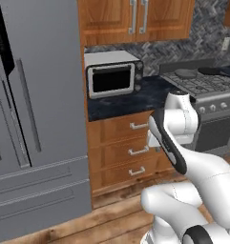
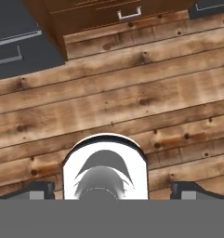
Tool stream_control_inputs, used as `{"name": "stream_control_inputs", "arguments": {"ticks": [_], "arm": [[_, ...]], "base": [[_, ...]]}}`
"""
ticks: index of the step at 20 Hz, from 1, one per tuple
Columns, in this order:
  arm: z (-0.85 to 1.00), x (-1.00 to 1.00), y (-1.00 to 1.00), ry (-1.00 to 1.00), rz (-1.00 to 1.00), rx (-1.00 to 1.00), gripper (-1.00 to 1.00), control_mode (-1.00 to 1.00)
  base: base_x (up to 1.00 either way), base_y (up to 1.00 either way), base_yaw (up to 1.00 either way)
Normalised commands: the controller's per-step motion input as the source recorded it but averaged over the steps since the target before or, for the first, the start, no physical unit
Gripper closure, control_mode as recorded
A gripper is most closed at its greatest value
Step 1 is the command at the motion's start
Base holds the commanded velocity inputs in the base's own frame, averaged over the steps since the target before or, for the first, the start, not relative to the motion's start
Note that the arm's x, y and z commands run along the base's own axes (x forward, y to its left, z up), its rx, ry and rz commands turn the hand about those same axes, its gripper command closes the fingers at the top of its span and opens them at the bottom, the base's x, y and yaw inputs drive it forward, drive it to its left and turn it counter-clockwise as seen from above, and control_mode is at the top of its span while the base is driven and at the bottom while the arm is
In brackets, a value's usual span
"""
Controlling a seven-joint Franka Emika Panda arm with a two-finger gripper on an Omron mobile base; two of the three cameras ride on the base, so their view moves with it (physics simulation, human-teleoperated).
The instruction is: Place one of the steaks on the plate and the other in the bowl. Then place the bowl in the fridge.
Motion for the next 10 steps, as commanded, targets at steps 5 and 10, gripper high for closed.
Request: {"name": "stream_control_inputs", "arguments": {"ticks": [5, 10], "arm": [[0.00, 0.00, 0.00, 0.00, 0.00, 0.00, -1.00, 1.00], [0.00, 0.00, 0.00, 0.00, 0.00, 0.00, -1.00, 1.00]], "base": [[-0.02, 0.73, 0.18], [0.00, 0.82, 0.15]]}}
